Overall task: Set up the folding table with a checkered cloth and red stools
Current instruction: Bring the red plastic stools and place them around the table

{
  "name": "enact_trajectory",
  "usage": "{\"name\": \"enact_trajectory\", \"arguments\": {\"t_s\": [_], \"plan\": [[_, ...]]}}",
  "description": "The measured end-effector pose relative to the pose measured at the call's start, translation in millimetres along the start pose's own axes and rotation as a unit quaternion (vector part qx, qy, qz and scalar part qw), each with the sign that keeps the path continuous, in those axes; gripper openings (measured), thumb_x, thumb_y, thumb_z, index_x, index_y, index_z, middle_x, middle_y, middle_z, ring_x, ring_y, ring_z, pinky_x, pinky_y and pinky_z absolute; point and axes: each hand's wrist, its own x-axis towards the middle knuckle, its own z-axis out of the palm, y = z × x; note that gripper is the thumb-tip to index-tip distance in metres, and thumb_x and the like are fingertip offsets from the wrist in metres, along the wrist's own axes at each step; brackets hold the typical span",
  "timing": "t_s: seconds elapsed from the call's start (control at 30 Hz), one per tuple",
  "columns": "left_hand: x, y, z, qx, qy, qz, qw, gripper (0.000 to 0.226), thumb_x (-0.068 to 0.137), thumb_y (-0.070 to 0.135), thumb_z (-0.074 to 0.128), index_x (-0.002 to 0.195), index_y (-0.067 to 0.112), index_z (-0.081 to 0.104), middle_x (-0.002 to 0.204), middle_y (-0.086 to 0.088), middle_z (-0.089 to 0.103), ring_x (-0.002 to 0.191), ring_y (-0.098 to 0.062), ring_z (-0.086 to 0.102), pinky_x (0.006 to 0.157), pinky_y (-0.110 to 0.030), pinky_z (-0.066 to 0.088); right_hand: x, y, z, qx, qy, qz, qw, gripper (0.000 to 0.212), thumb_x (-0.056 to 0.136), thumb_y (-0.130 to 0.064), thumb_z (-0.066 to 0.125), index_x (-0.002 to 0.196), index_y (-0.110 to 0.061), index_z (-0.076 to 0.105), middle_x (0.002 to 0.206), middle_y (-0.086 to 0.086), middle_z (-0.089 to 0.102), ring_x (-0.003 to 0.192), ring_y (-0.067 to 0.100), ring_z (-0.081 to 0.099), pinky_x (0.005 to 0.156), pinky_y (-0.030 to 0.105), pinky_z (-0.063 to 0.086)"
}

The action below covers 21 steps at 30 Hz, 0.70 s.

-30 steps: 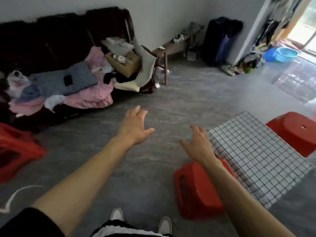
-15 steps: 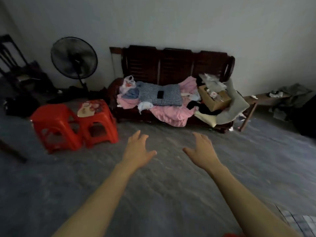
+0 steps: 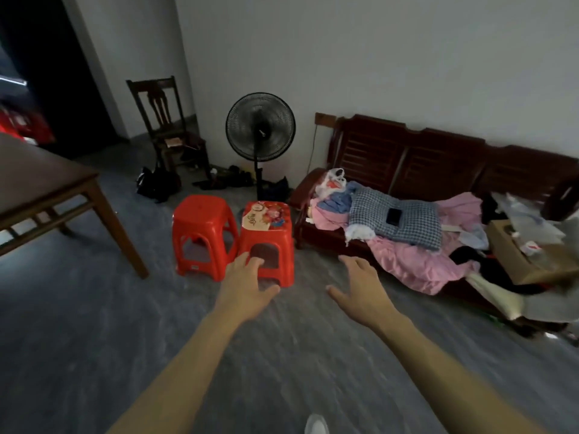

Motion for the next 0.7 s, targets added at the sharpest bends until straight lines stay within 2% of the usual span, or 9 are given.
{"name": "enact_trajectory", "arguments": {"t_s": [0.2,0.33,0.47,0.7], "plan": [[90,-26,-4,0.061,0.000,-0.025,0.998,0.072,0.078,0.050,0.070,0.139,0.022,0.045,0.153,-0.010,0.028,0.139,-0.031,0.028,0.114,-0.042,0.028,111,-11,21,0.048,-0.011,-0.024,0.998,0.075,0.085,-0.044,0.066,0.147,-0.019,0.032,0.151,0.011,0.031,0.139,0.031,0.030,0.111,0.049,0.035],[150,-43,-12,0.071,-0.005,-0.055,0.996,0.071,0.076,0.053,0.070,0.135,0.021,0.048,0.149,-0.009,0.036,0.138,-0.029,0.031,0.113,-0.041,0.029,186,-17,31,0.083,-0.025,-0.039,0.995,0.066,0.085,-0.037,0.067,0.141,-0.018,0.040,0.145,0.010,0.038,0.133,0.030,0.037,0.110,0.045,0.036],[203,-60,-22,0.060,0.011,-0.085,0.995,0.064,0.077,0.047,0.072,0.131,0.018,0.052,0.144,-0.006,0.040,0.134,-0.028,0.035,0.110,-0.038,0.030,261,-31,39,0.098,-0.034,-0.064,0.993,0.064,0.085,-0.036,0.068,0.140,-0.019,0.042,0.141,0.007,0.041,0.131,0.027,0.039,0.109,0.045,0.037],[291,-103,-22,0.039,0.016,-0.096,0.994,0.062,0.081,0.044,0.069,0.134,0.019,0.049,0.147,-0.003,0.035,0.135,-0.025,0.031,0.111,-0.037,0.031,365,-54,74,0.085,-0.091,-0.053,0.991,0.077,0.073,-0.047,0.065,0.141,-0.019,0.042,0.137,0.008,0.045,0.126,0.026,0.044,0.108,0.041,0.038]]}}
